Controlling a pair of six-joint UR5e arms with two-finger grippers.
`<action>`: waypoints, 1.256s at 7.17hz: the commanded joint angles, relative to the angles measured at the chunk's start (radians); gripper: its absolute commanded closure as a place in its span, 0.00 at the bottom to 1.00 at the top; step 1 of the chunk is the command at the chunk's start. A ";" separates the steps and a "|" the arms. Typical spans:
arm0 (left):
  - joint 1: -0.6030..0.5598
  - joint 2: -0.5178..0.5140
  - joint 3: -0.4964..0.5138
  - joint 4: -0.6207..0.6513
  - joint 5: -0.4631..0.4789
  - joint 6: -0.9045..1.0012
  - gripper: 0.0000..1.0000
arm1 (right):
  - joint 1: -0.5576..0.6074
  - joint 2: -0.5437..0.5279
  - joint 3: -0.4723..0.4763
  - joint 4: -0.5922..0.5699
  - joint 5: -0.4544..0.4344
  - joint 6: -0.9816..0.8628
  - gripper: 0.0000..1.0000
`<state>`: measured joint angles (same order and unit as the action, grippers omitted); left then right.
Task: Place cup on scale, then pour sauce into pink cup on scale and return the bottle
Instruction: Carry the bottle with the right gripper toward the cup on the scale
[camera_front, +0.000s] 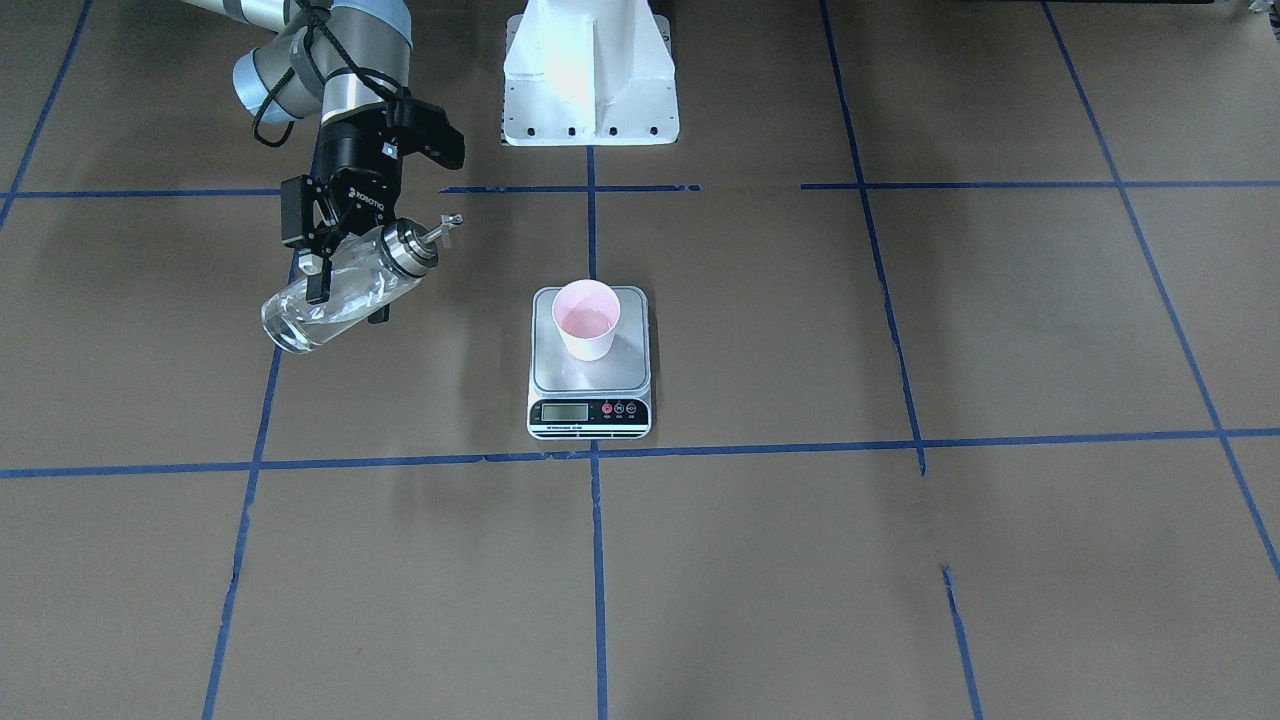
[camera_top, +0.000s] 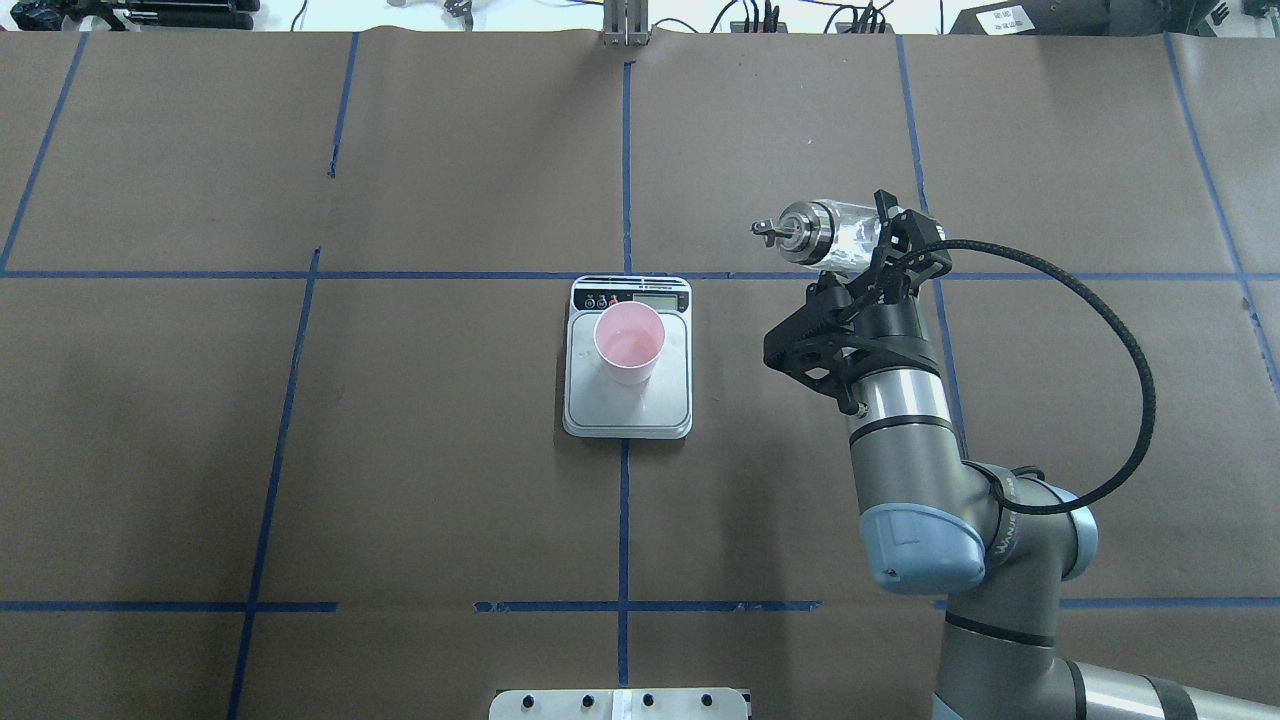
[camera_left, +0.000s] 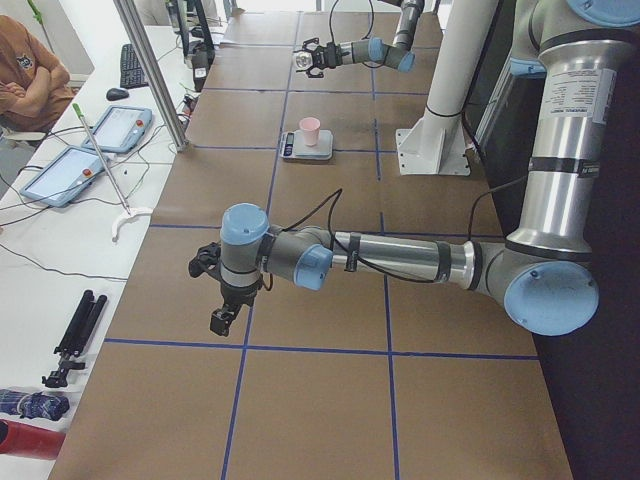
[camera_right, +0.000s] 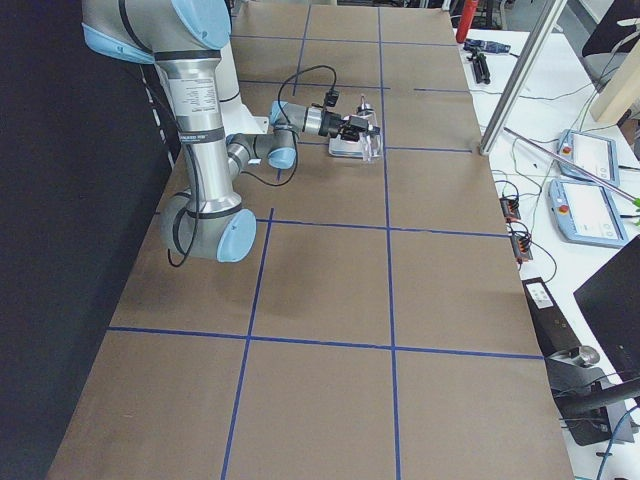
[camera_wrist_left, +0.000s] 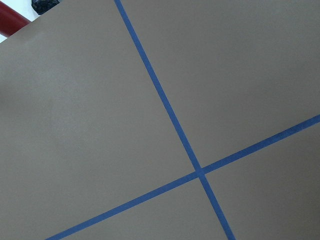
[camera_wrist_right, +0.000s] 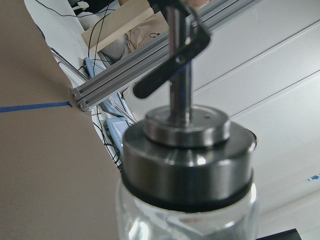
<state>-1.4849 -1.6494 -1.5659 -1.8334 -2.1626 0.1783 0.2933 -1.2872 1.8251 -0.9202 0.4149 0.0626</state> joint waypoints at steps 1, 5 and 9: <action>0.000 -0.009 0.007 0.008 0.001 -0.008 0.00 | -0.014 0.084 -0.126 -0.002 -0.057 0.002 1.00; 0.000 -0.001 0.009 0.011 0.001 -0.011 0.00 | -0.017 0.101 -0.153 -0.061 -0.088 -0.024 1.00; 0.000 -0.004 0.009 0.013 0.001 -0.011 0.00 | -0.037 0.124 -0.159 -0.222 -0.163 -0.026 1.00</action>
<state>-1.4849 -1.6531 -1.5570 -1.8220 -2.1614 0.1672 0.2644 -1.1699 1.6699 -1.0959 0.2781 0.0369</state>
